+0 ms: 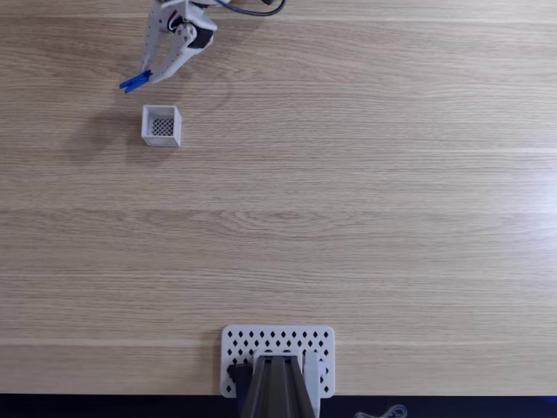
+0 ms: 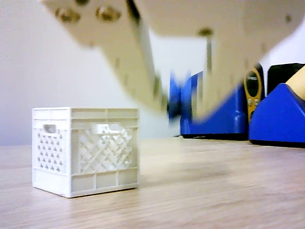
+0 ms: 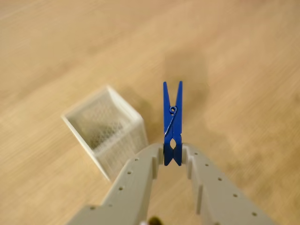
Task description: Grasp a peg and put it in the crate.
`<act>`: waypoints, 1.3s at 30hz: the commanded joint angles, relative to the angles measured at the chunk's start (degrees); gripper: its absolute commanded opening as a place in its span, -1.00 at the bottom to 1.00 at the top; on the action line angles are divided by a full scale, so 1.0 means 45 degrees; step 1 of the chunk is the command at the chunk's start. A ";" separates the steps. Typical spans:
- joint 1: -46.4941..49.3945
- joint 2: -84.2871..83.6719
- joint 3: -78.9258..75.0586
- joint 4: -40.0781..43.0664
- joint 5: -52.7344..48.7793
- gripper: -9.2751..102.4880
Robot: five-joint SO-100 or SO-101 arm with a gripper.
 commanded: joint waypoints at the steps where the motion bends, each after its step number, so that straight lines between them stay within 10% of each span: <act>1: -0.0723 0.0156 -0.0234 -0.2402 0.0098 -0.84; 28: -0.1758 -0.3887 -0.2891 -0.3164 0.1641 -0.83; 39: -0.1699 -0.3711 -0.2832 -0.3164 0.1660 -0.47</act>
